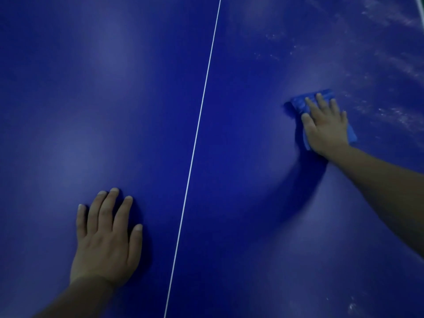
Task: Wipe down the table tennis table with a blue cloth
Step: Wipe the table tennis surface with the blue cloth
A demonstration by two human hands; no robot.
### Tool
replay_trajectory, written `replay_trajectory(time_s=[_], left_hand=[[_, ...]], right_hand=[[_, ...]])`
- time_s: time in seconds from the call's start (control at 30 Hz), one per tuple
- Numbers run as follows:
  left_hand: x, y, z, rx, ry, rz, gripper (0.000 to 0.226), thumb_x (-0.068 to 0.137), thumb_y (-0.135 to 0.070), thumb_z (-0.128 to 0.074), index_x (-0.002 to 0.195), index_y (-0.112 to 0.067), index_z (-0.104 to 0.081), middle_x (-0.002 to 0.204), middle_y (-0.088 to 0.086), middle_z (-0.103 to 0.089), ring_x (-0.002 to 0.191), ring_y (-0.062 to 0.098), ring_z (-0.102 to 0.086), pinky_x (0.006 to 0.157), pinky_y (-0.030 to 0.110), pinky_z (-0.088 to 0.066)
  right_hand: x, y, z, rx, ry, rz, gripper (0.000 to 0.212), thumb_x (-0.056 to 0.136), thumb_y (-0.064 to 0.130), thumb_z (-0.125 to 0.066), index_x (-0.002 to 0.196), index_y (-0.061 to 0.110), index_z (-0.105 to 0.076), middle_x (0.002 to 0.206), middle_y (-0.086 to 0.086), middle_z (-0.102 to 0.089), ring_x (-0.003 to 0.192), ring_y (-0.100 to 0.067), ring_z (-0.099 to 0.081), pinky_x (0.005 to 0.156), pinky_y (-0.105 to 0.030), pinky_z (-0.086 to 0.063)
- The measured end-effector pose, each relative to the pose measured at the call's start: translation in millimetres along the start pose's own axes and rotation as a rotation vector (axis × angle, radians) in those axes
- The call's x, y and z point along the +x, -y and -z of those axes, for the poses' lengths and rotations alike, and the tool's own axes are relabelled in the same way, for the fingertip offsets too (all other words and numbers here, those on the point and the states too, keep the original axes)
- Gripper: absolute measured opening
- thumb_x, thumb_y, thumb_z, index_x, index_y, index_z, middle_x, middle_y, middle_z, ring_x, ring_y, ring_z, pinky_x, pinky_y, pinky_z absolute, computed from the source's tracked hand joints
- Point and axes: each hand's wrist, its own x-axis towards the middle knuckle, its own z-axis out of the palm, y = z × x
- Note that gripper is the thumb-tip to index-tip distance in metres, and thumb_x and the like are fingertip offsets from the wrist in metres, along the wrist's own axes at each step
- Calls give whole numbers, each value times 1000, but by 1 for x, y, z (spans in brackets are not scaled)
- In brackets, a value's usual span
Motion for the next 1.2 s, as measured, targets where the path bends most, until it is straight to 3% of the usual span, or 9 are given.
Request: replay_trajectory(time_s=[0.13, 0.3, 0.5, 0.57, 0.83, 0.93, 1.07, 1.13, 1.2], left_hand=[[-1, 0, 2, -16, 2, 3, 62, 92, -40, -31, 137, -2, -49, 151, 18, -33, 145, 36, -23, 121, 56, -4], [0, -1, 3, -30, 3, 7, 63, 92, -40, -32, 138, -1, -49, 151, 19, -34, 145, 37, -22, 120, 56, -4], [-1, -5, 8, -36, 1, 16, 65, 93, -42, -28, 139, -1, -48, 151, 21, -34, 145, 37, -22, 120, 58, -6], [-2, -5, 9, -38, -6, 20, 66, 93, -43, -27, 140, -2, -47, 152, 20, -34, 145, 36, -21, 120, 57, -6], [-2, 0, 6, -82, -9, -1, 71, 91, -54, -24, 145, -10, -41, 157, 13, -28, 148, 29, -12, 121, 52, 1], [-9, 9, 13, -198, 0, -1, 75, 89, -57, -20, 145, -11, -41, 158, 11, -26, 149, 26, -11, 121, 49, 5], [-68, 10, 16, -145, -37, -172, 64, 95, -48, -28, 142, -8, -44, 155, 15, -31, 147, 32, -19, 121, 54, 0], [-97, 4, 9, -111, -24, -255, 62, 96, -44, -29, 143, -6, -44, 155, 16, -32, 147, 33, -21, 121, 56, -2], [-110, 2, 3, -74, -21, -278, 63, 97, -43, -28, 145, -5, -42, 156, 17, -30, 148, 33, -18, 121, 56, -1]], right_hand=[[-105, 12, -14, 22, -49, 71, 59, 96, 46, -30, 151, 25, -40, 163, -2, -26, 150, -33, -16, 116, -61, -14], [-220, 6, -31, -70, 66, 629, 48, 101, 47, -31, 147, 33, -39, 162, 1, -26, 150, -35, -21, 117, -59, -14], [-125, 24, -20, 23, -40, 31, 60, 97, 51, -26, 152, 30, -36, 164, 1, -23, 151, -31, -14, 118, -58, -12], [-147, 41, -23, 26, -51, 3, 60, 96, 49, -27, 153, 30, -36, 164, 1, -23, 151, -31, -14, 118, -58, -12], [-340, 40, -50, -52, 82, 758, 47, 102, 47, -33, 148, 38, -39, 163, 3, -24, 150, -33, -21, 118, -59, -13], [-284, 30, -36, -35, 5, 396, 52, 98, 44, -36, 147, 30, -45, 159, -4, -35, 146, -38, -28, 113, -66, -23], [-259, 55, -32, 61, -31, -222, 54, 103, 46, -33, 155, 35, -26, 166, 4, -15, 152, -29, -8, 120, -59, -8], [-291, 101, -43, 24, -74, -191, 55, 102, 47, -32, 155, 35, -26, 165, 2, -16, 152, -31, -10, 119, -61, -10], [-347, 147, -57, 25, -61, 89, 54, 100, 49, -29, 153, 36, -31, 164, 1, -23, 151, -33, -15, 118, -62, -13]])
